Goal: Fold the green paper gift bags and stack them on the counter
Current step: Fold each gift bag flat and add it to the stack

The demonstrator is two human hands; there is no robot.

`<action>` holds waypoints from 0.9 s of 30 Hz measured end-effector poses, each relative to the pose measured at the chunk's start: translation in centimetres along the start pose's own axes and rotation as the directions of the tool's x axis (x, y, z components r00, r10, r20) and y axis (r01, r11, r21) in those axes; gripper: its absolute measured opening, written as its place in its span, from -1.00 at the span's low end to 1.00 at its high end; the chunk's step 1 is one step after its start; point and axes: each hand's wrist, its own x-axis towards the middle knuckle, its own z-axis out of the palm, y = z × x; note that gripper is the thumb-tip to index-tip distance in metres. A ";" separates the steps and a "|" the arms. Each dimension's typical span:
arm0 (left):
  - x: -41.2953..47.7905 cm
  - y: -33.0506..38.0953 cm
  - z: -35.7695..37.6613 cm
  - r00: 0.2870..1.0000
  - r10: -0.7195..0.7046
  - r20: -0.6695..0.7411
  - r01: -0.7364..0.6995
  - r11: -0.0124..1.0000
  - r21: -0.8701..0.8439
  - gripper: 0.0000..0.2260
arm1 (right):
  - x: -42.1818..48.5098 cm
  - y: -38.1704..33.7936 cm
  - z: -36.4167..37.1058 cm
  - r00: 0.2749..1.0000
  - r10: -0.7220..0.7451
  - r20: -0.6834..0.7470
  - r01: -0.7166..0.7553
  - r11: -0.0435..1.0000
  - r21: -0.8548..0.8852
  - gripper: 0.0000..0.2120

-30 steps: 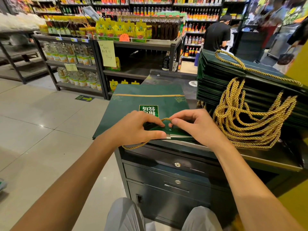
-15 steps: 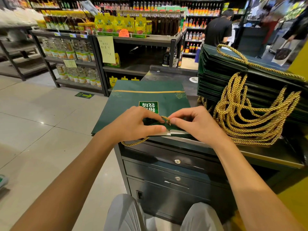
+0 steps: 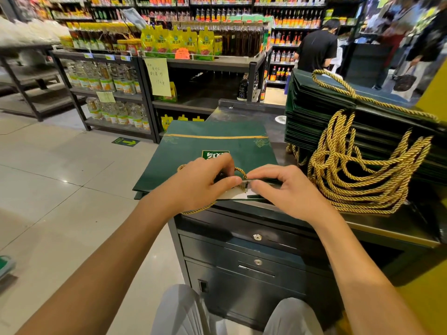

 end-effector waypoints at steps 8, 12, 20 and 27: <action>-2.5 0.0 4.3 0.796 0.279 -0.537 -0.170 0.955 0.244 -0.90 | 0.2 0.3 0.0 1.000 0.000 0.015 -0.001 0.997 0.078 -0.84; -2.0 0.2 6.0 0.757 0.263 -0.598 -0.104 0.952 0.287 -0.82 | 0.1 0.2 0.0 0.999 -0.010 0.037 0.007 0.997 0.076 -0.81; -1.1 1.0 7.1 0.691 0.248 -0.679 -0.050 0.953 0.298 -0.86 | 0.3 0.1 -0.2 0.998 0.039 0.041 -0.045 0.990 0.136 -0.74; -1.8 0.0 6.7 0.755 0.295 -0.586 -0.141 0.945 0.295 -0.90 | 0.1 0.3 -0.2 0.998 0.054 0.028 -0.056 0.994 0.093 -0.84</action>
